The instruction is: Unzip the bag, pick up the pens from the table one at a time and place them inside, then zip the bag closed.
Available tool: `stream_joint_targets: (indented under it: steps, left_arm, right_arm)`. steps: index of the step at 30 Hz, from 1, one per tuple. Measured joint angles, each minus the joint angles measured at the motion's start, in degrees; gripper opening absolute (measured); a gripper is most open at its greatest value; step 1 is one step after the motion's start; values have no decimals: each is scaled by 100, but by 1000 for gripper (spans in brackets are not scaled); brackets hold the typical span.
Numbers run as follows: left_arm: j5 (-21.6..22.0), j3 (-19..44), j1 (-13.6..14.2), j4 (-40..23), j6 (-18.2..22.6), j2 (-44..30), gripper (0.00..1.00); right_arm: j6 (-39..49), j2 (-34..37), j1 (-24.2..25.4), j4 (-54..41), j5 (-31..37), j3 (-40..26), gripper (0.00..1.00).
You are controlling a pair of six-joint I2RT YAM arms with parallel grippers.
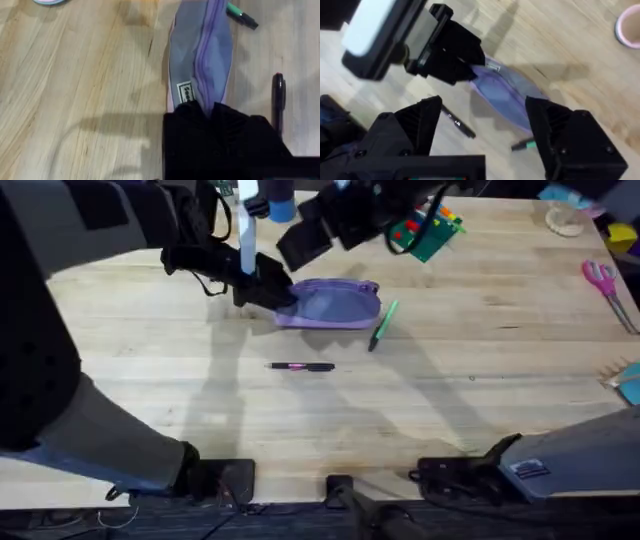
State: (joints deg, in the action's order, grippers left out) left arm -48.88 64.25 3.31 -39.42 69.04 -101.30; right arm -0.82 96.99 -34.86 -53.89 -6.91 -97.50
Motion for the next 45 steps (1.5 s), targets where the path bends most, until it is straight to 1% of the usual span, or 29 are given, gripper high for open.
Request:
stream_joint_targets:
  steps: [1,3,8,12,19,26,33,39,45]
  left_arm:
    - [0,0,-3,-2,0,-2,43]
    - [0,0,-3,0,0,-1,43]
    - [0,0,-3,0,0,0,43]
    - [0,0,-3,0,0,-2,43]
    - [0,0,-3,0,0,-2,43]
    - [0,0,-3,0,1,-1,43]
    - [0,0,-3,0,0,-2,43]
    - [0,0,-3,0,0,-2,42]
    - [0,0,-3,0,1,-1,42]
  right_arm:
    - [0,-69,212,-272,-65,-215,995]
    - [-1,-150,363,-379,-84,-305,995]
    - [0,-426,781,-618,-96,-384,996]
    - [0,-523,1018,-859,-108,-404,996]
    - [-4,-499,1025,-1618,-163,-404,996]
    - [-7,-499,1024,-2086,-173,-404,996]
    - [-370,-334,1024,-1972,-177,-363,996]
    - [-898,-209,1024,-1273,-182,114,996]
    - [-1296,-199,1024,-1158,-88,432,996]
